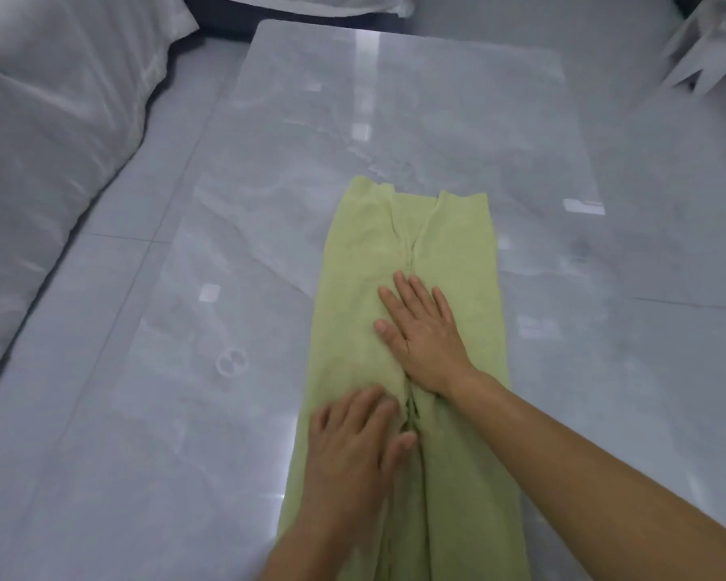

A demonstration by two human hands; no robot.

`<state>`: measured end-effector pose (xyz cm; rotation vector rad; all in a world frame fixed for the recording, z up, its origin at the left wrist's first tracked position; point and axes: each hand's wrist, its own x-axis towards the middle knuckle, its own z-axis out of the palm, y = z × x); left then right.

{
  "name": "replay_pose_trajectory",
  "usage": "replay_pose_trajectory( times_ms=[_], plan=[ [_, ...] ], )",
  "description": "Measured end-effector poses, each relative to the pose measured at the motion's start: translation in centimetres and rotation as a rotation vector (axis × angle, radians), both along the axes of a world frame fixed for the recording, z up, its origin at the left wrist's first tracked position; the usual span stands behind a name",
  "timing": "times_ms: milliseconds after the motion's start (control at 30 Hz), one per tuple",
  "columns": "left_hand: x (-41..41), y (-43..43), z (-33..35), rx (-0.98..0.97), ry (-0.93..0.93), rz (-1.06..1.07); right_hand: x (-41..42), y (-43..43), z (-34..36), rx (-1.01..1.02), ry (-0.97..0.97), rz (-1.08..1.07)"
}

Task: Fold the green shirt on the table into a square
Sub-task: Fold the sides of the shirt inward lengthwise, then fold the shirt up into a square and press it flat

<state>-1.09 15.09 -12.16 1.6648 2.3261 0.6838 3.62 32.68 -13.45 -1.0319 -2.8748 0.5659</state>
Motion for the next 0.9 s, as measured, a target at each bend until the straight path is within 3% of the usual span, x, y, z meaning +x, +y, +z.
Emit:
replay_pose_trajectory(
  times_ms=[67,133,233,367,500,600,767,900],
  plan=[
    [-3.5,2.0,0.8,0.142,-0.147,0.118,0.4,2.1,0.9,-0.097,0.214,-0.138],
    [-7.2,4.9,1.1,0.163,-0.337,0.327,1.0,5.5,1.9,-0.166,0.403,-0.366],
    [-10.6,9.7,1.1,0.094,-0.606,0.538,0.5,10.2,2.7,-0.281,0.461,-0.668],
    [-13.1,15.4,1.3,0.073,-0.864,0.594,-0.6,13.5,2.9,-0.593,0.49,-0.998],
    [-16.0,18.8,1.0,0.046,-1.117,0.642,-1.9,15.5,2.7,-0.761,0.494,-1.037],
    [-17.2,20.4,1.2,-0.026,-1.232,0.525,-2.3,16.6,2.8,-0.927,0.398,-0.999],
    [-17.1,22.0,1.9,-0.197,-1.257,0.482,-1.4,17.1,3.0,-1.146,0.525,-0.935],
    [-16.5,21.5,2.7,-0.049,-1.3,0.448,0.3,17.3,3.1,-1.184,0.628,-0.934]
  ],
)
